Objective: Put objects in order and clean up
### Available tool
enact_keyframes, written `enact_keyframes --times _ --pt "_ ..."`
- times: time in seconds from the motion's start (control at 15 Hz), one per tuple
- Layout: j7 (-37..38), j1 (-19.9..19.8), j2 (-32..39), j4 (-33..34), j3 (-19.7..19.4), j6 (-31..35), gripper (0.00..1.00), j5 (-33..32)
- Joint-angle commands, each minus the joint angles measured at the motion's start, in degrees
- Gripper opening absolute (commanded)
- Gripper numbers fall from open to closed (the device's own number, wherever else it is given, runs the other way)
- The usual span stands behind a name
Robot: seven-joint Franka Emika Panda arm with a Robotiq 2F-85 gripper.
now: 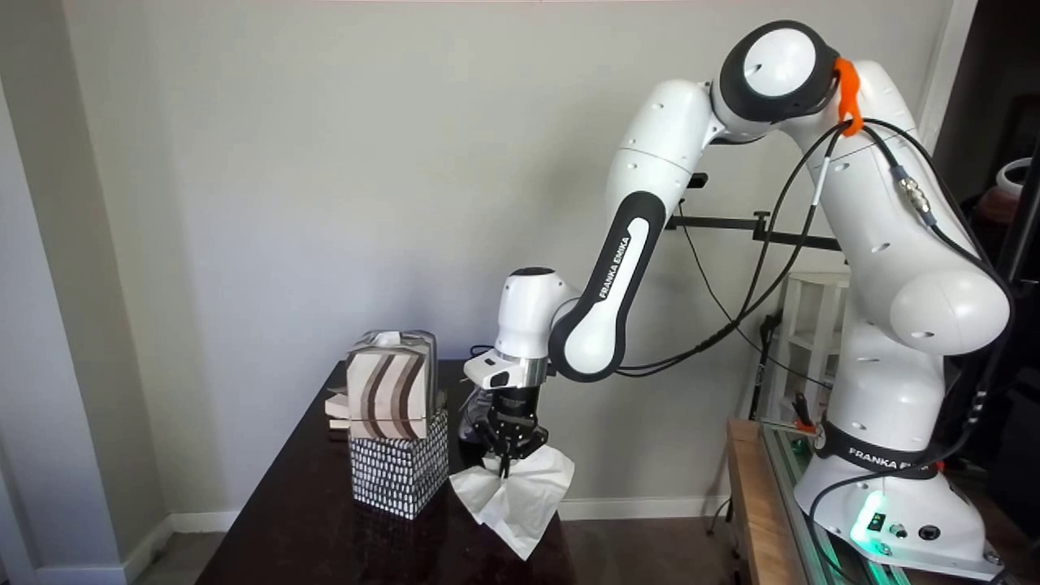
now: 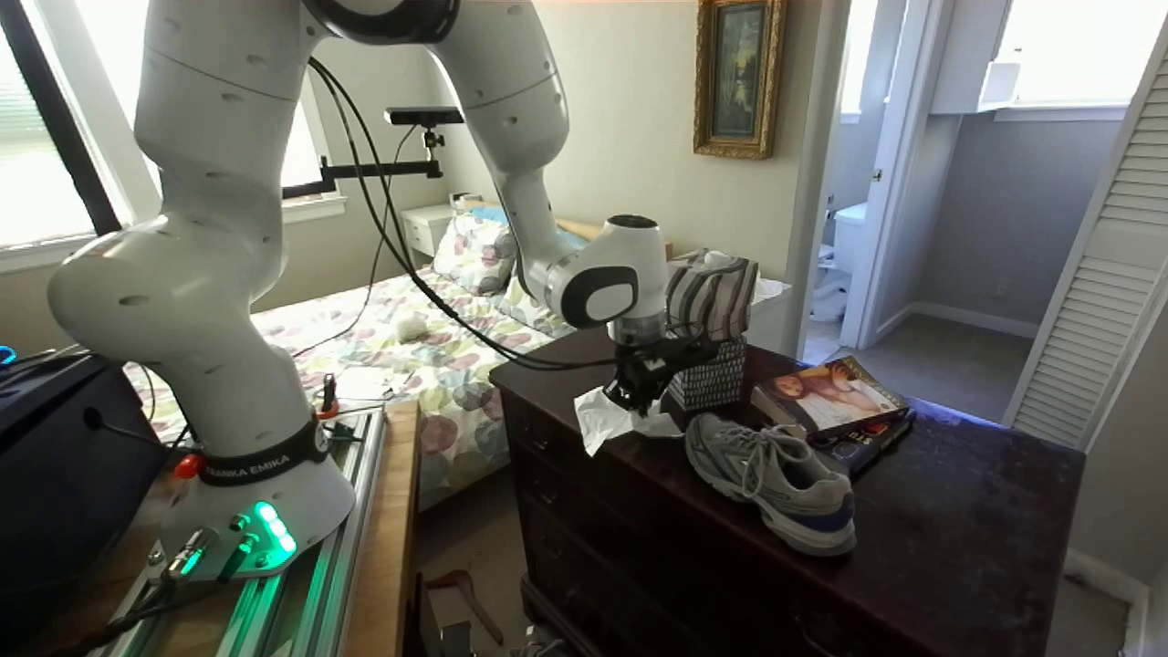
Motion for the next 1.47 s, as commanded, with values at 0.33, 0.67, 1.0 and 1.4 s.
enact_keyframes --times 0.33,0.67,1.0,1.4 --pt "-8.6 -5.1 -10.4 -7.1 1.7 0.3 0.0 1.3" --pt "-6.3 -2.8 -14.1 -8.2 -3.5 2.0 0.0 0.2" --pt "-0.3 0.9 -11.9 -5.8 -11.8 6.1 0.0 -3.2" --pt "12.9 11.2 -7.0 -2.2 -24.9 10.0 0.0 -8.1"
